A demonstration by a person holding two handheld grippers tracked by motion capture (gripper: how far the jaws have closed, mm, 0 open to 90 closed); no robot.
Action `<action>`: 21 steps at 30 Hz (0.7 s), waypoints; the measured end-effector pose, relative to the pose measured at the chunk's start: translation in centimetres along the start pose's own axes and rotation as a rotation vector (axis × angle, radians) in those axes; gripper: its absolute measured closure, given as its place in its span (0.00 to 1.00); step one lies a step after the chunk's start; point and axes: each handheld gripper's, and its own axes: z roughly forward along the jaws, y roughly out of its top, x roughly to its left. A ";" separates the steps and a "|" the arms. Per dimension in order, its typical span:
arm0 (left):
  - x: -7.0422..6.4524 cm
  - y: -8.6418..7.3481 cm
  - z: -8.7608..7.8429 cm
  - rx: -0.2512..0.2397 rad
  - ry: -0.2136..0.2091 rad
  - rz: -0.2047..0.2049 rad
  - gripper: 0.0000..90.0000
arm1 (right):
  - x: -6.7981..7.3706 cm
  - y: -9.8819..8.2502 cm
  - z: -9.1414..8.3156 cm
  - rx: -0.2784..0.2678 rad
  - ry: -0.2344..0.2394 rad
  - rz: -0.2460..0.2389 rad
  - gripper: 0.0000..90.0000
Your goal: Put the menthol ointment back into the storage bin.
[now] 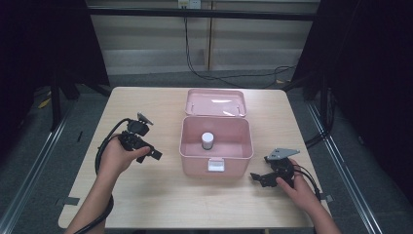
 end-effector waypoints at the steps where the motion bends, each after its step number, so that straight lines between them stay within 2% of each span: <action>1: 0.1 -0.2 0.2 0.001 -0.003 0.001 0.23 | 0.0 0.0 0.0 0.000 0.000 0.001 0.10; 12: 1.0 -2.8 2.1 -0.003 -0.002 -0.006 0.23 | 0.0 0.0 0.0 0.000 0.000 0.000 0.10; 16: 1.0 -3.7 2.3 -0.014 0.013 0.019 0.23 | 0.0 0.0 0.0 0.000 0.000 0.001 0.10; 18: 0.9 -4.3 2.5 -0.022 0.015 0.013 0.23 | 0.0 0.0 0.0 0.000 0.000 0.000 0.10; 19: 1.0 -4.5 2.6 -0.016 0.021 0.036 0.23 | 0.0 0.0 0.0 -0.001 0.000 0.000 0.10; 21: 0.9 -5.0 2.9 -0.027 0.018 0.032 0.23 | 0.0 0.0 0.0 0.000 0.000 0.000 0.10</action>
